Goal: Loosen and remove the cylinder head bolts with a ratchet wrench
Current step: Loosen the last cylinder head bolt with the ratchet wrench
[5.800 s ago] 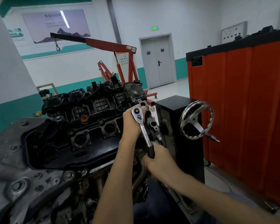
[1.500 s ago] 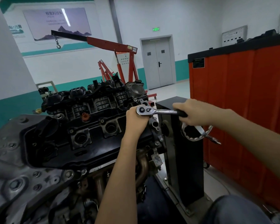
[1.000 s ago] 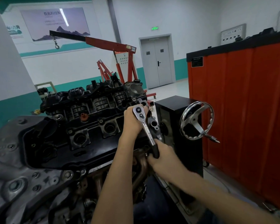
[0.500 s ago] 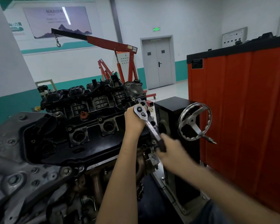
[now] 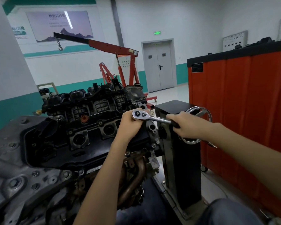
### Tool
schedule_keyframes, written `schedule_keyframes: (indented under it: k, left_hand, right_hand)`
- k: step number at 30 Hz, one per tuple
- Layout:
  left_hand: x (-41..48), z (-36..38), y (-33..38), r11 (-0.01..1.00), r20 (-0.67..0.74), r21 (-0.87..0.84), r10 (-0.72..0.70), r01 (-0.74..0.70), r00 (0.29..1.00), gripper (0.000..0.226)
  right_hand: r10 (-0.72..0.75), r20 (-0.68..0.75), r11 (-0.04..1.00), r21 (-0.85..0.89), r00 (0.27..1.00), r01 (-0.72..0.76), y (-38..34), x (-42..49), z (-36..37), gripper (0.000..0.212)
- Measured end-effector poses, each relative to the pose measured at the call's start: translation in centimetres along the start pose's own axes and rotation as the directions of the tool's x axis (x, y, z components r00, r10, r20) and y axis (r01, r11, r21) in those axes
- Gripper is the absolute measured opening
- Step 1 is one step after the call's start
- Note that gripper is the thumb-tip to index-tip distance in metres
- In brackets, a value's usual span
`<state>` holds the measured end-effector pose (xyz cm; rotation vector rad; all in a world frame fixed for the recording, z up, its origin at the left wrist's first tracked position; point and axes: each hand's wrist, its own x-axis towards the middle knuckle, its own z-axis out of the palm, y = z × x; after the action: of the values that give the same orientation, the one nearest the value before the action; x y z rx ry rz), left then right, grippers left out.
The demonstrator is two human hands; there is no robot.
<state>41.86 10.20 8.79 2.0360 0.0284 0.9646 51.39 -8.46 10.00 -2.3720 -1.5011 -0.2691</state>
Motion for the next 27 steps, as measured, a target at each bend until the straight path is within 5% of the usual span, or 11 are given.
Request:
schedule_keyframes:
  k: [3,6,9,13,18,22,25,27]
  left_hand:
    - [-0.5,0.3,-0.2,0.997,-0.095,-0.080,-0.023,0.015,0.995,0.048]
    - [-0.6,1.1,-0.1,0.990,-0.169,-0.141,-0.042,0.018,0.985,0.051]
    - [-0.6,2.0,0.4,0.990,-0.214,-0.141,-0.022,-0.009,0.977,0.051]
    - [-0.3,2.0,0.6,1.000,-0.257,-0.022,-0.016,0.010,0.966,0.051]
    - [-0.1,0.0,0.0,0.998,-0.023,-0.040,-0.051,0.050,0.998,0.055]
    - [0.5,-0.3,0.1,0.997,0.080,0.082,-0.006,-0.001,0.997,0.045]
    - [0.2,-0.2,0.1,0.998,0.042,0.053,0.019,-0.022,0.999,0.042]
    - [0.1,0.2,-0.4,1.000,-0.094,-0.020,0.014,-0.016,0.995,0.044]
  right_hand:
    - [-0.014,-0.074,0.994,-0.108,0.997,0.006,0.1,0.5,-0.3,0.011]
    - [0.112,-0.114,0.964,0.252,0.987,-0.081,-2.3,-1.9,3.6,0.011]
    - [0.285,-0.118,0.741,0.656,0.951,-0.141,-7.3,-3.7,8.5,0.008]
    - [0.344,-0.115,0.508,0.857,0.932,-0.082,-12.4,-3.0,11.1,0.018]
    - [0.219,-0.039,0.725,0.675,0.975,-0.135,-7.2,-3.3,7.9,0.017]
    - [0.023,0.047,0.979,0.203,0.999,-0.032,-0.6,-1.3,1.2,0.021]
    - [-0.048,0.025,0.994,-0.097,0.999,0.050,1.1,1.2,-1.8,0.014]
    - [-0.047,-0.031,0.994,-0.098,0.998,0.043,0.6,1.1,-1.4,0.011]
